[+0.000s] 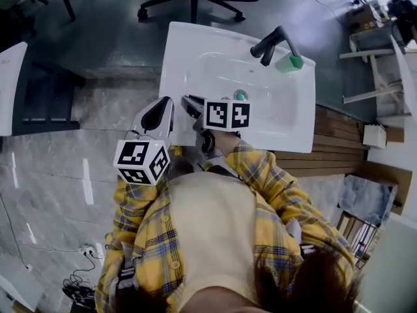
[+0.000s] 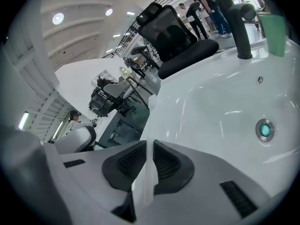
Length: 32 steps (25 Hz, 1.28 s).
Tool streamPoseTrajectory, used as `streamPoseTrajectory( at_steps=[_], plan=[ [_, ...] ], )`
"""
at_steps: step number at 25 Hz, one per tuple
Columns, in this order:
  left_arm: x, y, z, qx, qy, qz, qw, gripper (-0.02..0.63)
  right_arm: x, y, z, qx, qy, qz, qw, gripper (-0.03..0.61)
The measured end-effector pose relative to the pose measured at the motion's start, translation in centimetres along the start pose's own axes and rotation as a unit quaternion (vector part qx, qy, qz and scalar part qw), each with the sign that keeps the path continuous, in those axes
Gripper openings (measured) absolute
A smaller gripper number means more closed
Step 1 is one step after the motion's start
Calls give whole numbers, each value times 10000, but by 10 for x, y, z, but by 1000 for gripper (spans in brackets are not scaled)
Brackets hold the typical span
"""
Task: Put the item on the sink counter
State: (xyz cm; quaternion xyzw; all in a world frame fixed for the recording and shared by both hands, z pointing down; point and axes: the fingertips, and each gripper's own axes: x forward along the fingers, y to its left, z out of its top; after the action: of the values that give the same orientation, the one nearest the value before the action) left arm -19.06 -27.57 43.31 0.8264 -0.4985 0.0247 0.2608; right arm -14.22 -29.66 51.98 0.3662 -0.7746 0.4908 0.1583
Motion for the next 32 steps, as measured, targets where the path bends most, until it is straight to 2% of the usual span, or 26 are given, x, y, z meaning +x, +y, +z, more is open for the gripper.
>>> streamPoseTrajectory(
  at_steps=[12,32],
  plan=[
    [4,3,-5,-3,42,-72,10000,15,10,-12,-3,150,65,-422,9990,48],
    [5,4,-6,41,87,-144,9998,15,12,-11,-2,108,-43,-502,9987,48]
  ],
)
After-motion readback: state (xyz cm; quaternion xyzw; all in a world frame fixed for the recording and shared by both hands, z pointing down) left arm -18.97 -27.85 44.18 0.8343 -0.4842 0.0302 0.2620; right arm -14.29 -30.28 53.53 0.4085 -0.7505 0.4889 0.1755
